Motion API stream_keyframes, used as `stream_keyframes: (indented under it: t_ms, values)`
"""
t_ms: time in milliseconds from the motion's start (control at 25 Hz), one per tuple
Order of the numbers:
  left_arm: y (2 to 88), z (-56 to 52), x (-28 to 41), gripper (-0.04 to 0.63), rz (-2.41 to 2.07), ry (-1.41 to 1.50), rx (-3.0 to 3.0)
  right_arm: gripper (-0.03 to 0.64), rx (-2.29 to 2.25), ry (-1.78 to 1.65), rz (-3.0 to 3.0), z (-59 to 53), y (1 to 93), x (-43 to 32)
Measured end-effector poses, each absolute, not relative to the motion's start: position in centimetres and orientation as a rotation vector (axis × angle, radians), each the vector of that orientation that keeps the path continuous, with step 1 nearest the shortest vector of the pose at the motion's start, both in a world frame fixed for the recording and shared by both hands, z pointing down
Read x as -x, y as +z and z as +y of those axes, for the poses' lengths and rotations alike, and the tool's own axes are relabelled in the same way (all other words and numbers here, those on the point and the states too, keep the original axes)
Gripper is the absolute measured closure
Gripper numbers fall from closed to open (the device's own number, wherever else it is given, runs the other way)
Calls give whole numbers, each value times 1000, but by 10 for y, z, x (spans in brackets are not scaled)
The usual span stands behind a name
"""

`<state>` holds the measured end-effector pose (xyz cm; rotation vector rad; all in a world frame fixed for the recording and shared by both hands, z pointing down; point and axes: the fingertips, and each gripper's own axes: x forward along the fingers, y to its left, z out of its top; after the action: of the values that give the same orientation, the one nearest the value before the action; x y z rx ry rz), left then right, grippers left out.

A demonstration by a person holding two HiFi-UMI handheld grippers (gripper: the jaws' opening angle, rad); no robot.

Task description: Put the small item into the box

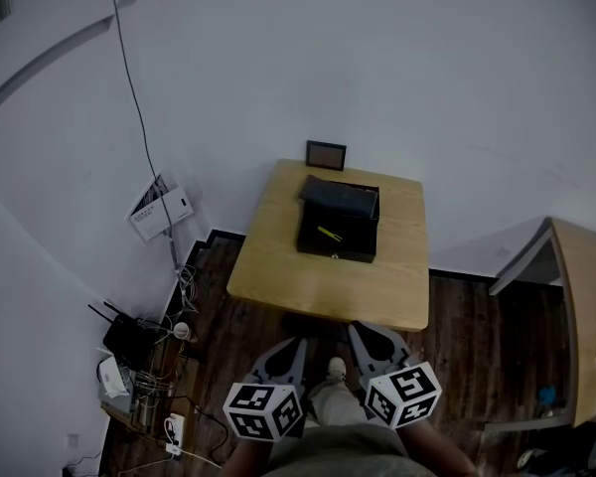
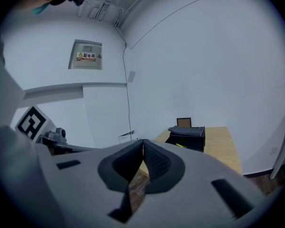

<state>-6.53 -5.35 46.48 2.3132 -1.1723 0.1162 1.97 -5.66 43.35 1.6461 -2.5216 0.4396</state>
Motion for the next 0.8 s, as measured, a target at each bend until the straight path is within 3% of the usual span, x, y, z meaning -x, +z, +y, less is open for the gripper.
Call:
stream_keyframes:
  t_ms: [800]
  values:
    - [464,-44,65,592,-1177,102,-2321,617,-1622,429,-2541,-47,431,-16]
